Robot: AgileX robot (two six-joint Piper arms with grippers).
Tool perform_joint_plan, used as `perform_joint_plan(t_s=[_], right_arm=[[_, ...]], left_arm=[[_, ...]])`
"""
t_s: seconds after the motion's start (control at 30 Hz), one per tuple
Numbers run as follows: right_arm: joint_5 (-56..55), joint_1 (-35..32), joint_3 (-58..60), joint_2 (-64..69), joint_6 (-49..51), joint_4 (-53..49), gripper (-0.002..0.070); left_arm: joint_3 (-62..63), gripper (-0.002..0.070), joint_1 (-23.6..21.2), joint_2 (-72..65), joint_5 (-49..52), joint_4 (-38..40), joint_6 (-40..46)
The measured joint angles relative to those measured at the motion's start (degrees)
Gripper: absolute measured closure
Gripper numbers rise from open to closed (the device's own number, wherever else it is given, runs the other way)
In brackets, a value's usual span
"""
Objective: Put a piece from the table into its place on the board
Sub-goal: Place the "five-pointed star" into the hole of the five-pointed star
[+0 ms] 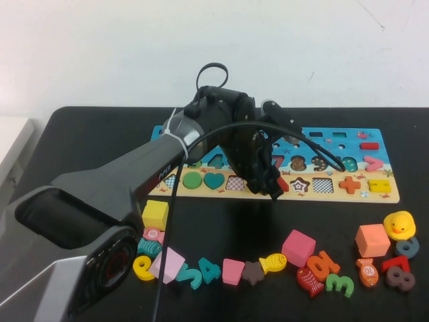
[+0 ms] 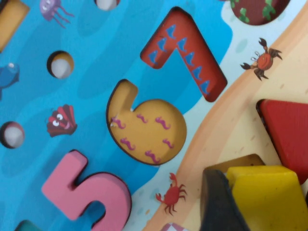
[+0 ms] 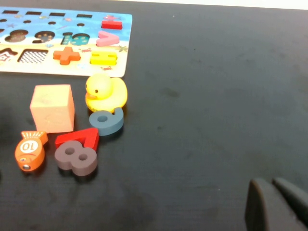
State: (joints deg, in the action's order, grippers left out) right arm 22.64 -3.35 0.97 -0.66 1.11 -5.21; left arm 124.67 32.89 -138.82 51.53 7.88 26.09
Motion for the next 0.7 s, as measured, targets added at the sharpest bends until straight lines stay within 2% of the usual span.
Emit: perform_joint_plan(t_s=[0.7], right_arm=[[0.0,0.0,0.0,0.0,0.0,0.0,0.0658]], left_arm=[[0.4,0.0353,0.0,-0.1,0.5,-0.4,-2.4]])
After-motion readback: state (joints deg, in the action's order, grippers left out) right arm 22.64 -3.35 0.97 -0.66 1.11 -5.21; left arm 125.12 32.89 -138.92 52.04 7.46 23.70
